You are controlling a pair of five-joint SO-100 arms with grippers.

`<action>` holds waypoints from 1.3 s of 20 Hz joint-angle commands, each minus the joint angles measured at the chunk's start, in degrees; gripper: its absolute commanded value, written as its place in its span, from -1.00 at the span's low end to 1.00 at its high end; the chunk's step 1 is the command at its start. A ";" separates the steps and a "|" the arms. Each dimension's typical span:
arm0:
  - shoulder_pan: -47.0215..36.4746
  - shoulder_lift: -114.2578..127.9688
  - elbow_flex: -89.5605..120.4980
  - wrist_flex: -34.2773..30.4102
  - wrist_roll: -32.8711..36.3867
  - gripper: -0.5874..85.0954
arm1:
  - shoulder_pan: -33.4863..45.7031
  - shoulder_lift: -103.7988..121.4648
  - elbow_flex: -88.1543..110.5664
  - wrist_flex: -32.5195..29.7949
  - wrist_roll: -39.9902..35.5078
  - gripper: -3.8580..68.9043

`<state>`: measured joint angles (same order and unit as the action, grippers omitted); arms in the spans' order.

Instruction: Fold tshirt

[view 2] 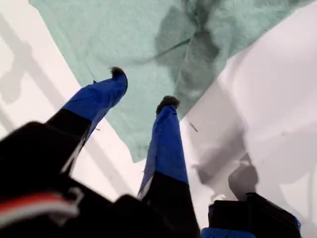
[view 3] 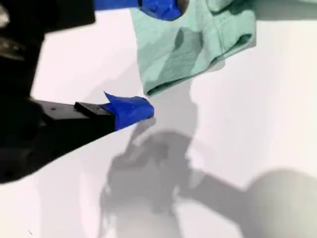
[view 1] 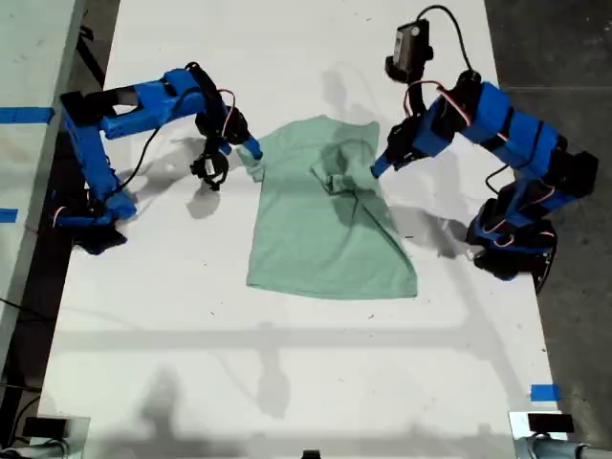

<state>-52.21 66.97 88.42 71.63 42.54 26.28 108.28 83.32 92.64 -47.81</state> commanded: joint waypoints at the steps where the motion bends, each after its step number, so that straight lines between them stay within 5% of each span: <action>1: -2.37 -6.50 -9.67 2.02 1.41 -0.33 | -1.05 6.24 1.32 -0.53 1.14 -0.44; 3: -2.64 -11.51 -16.08 5.27 2.46 -0.42 | -1.05 8.79 3.78 -0.88 1.58 -0.45; 5: -3.16 -11.87 -17.84 6.06 2.99 -0.83 | -1.14 10.90 6.42 -1.49 1.93 -0.46; 7: -2.81 -8.96 -16.79 6.33 3.08 -0.98 | -0.97 12.83 9.32 -2.64 2.20 -0.46; 15: -1.93 9.40 -12.30 8.88 2.72 -0.98 | -0.70 16.96 14.94 -4.66 2.72 -0.45; 20: 7.03 -2.29 -36.83 12.30 2.02 -0.98 | -1.32 17.05 15.47 -4.92 3.52 -0.45; 26: 11.87 -6.42 -37.97 2.11 2.90 -0.98 | -2.20 17.75 17.67 -5.89 4.75 -0.45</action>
<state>-41.84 60.29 53.79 77.34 45.35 25.49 123.57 101.34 88.95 -43.77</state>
